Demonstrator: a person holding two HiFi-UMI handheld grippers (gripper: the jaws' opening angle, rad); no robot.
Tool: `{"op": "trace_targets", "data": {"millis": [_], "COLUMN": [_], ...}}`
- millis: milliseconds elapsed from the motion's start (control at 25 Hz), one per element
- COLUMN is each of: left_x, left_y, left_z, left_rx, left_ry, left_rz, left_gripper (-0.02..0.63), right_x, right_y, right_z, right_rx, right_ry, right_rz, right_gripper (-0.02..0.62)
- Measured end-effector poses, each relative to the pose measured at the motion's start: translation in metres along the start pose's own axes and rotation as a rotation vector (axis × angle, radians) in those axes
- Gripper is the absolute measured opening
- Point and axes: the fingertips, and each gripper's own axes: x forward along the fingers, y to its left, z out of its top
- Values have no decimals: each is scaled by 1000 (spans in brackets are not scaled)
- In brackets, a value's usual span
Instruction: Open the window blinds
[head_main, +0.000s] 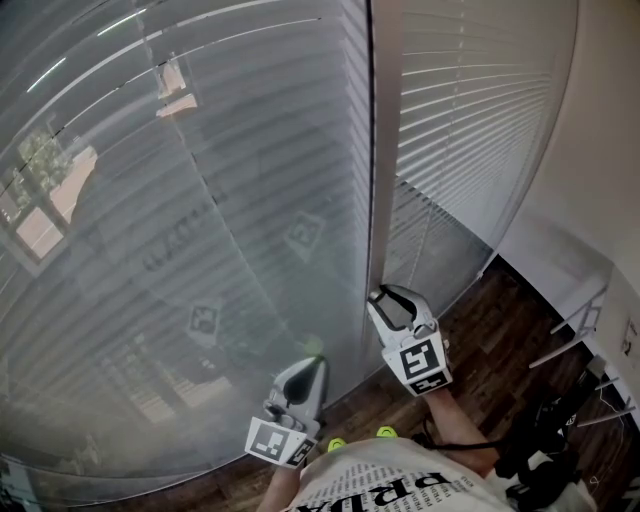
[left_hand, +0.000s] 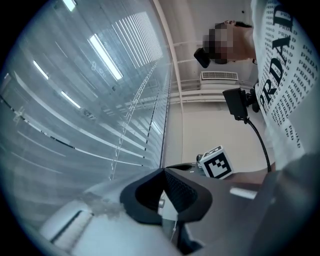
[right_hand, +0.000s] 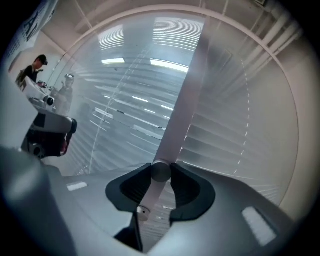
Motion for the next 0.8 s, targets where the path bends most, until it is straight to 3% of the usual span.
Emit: {"op": "trace_targets", "data": {"millis": [160, 480, 800], "left_x": [0, 4, 5], "left_y": [0, -2, -6], "left_z": [0, -1, -1], "left_rx": [-5, -10, -14], "left_ry": [0, 4, 2], "left_rz": [-4, -27, -39], "left_gripper": [-9, -9, -9], "right_x": [0, 2, 1], "right_y": [-2, -4, -6], "right_z": [0, -1, -2], "right_rx": [110, 195, 356], "right_ry": [-18, -30, -67], "right_rz": [3, -2, 25], "right_gripper": [124, 123, 123]}}
